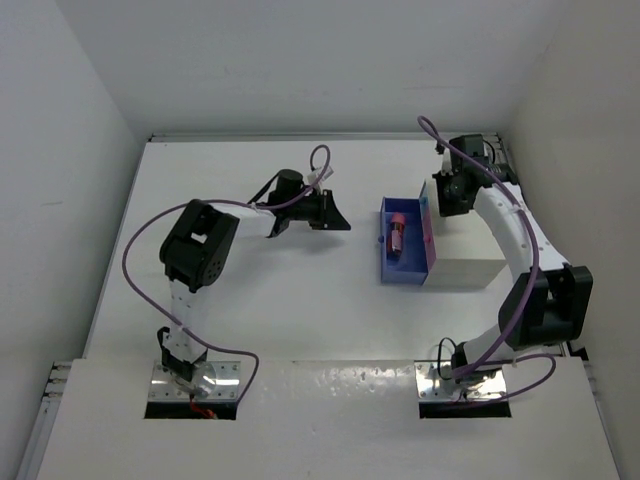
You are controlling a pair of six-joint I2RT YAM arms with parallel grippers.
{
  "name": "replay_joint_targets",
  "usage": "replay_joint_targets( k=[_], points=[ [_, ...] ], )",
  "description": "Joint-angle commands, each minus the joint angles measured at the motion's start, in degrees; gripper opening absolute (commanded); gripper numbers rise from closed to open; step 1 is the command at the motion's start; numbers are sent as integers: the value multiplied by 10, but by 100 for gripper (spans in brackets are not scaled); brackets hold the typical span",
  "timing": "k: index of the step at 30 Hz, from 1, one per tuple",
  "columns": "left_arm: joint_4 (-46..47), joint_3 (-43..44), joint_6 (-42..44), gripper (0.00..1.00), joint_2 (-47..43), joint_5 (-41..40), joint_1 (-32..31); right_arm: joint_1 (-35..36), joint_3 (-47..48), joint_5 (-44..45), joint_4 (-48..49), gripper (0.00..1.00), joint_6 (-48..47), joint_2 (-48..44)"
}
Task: Sort the stationery into containers
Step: Close the drawer in the storage box.
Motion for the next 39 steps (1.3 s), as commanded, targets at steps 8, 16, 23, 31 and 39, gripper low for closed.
replay_joint_targets(
  k=[8, 16, 23, 31, 39],
  points=[
    [90, 86, -49, 18, 89, 6, -59, -5, 4, -121, -55, 0, -5, 9],
    [125, 140, -70, 16, 148, 9, -101, -9, -13, -140, -80, 0, -13, 11],
    [173, 158, -93, 16, 175, 13, -124, -16, -14, -170, -97, 0, -6, 17],
    [230, 200, -137, 19, 220, 12, -149, -16, -32, -202, -106, 0, 10, 12],
    [228, 289, -154, 23, 278, 8, -158, -14, -38, -218, -113, 0, 14, 10]
  ],
)
